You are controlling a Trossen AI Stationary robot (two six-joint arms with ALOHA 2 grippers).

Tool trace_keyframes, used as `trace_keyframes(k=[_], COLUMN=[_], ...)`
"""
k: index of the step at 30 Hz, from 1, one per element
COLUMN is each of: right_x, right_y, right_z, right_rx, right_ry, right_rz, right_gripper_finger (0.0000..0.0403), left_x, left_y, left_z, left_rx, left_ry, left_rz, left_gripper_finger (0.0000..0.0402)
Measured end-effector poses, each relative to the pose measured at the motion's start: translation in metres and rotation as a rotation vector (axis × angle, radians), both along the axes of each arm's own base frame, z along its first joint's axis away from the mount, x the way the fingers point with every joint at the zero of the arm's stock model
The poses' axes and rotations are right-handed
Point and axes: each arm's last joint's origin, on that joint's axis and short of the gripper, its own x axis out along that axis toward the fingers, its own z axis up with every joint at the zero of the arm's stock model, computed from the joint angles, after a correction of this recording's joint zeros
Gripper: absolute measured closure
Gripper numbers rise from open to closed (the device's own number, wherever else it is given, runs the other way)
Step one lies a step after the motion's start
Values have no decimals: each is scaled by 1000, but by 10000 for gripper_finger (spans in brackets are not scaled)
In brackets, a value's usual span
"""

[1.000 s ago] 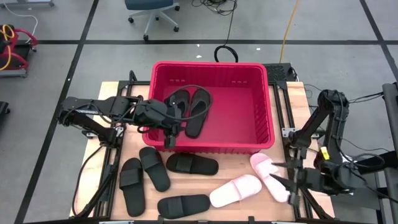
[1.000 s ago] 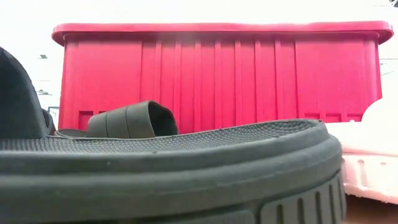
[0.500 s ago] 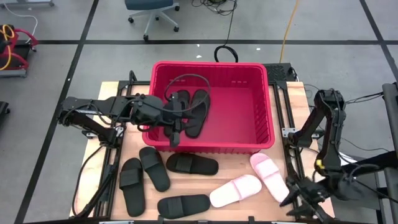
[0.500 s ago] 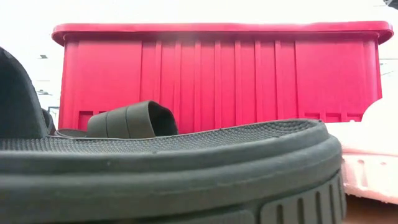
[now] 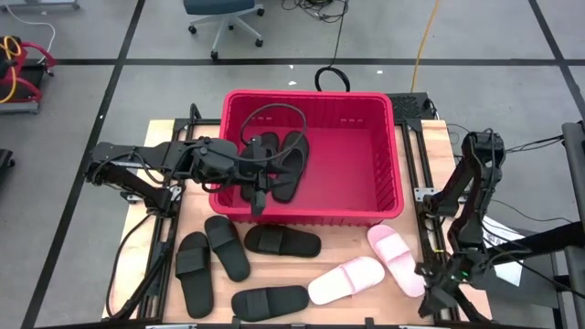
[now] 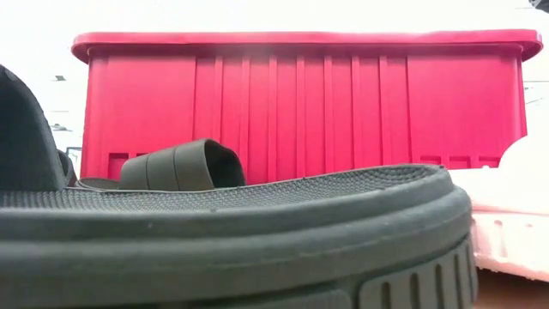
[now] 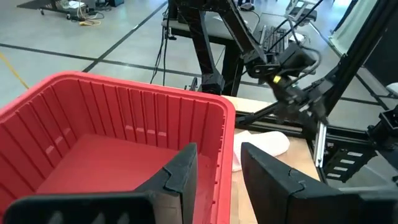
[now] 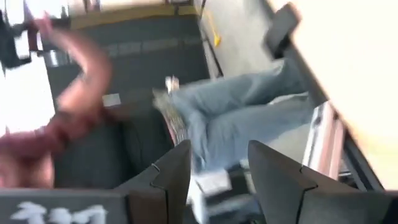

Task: Pick and place slides into bin
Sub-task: Put the pink slide into the red bin

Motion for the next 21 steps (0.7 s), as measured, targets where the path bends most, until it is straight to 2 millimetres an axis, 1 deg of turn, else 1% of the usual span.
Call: trace_keyframes(k=[2,5,7,9,13,18,21], right_x=[2,5,7,12,22,27,30], right_y=[-5,-15,-21,-25,-32,-35,-35], right_z=[-6,-14,-17,-19,-24,-25,-23], right_rx=[52,139,181,172,127,35,47], right_ry=[51,77,48,4,-17,-79,-86], right_rz=[-118,-335,-467,-542,-588,-589,-599], right_gripper_finger=[250,250,250,250,250,250,250], left_x=[0,0,0,-1,-1,-2,-2], left_y=[0,0,-2,-3,-7,-12,-14], left_z=[0,0,0,-1,-1,-1,-1], left_rx=[1,21,49,84,138,175,169], left_ry=[0,3,8,15,17,18,16], left_rz=[-1,-9,-23,-40,-74,-127,-159], left_gripper_finger=[279,279,279,279,279,279,279])
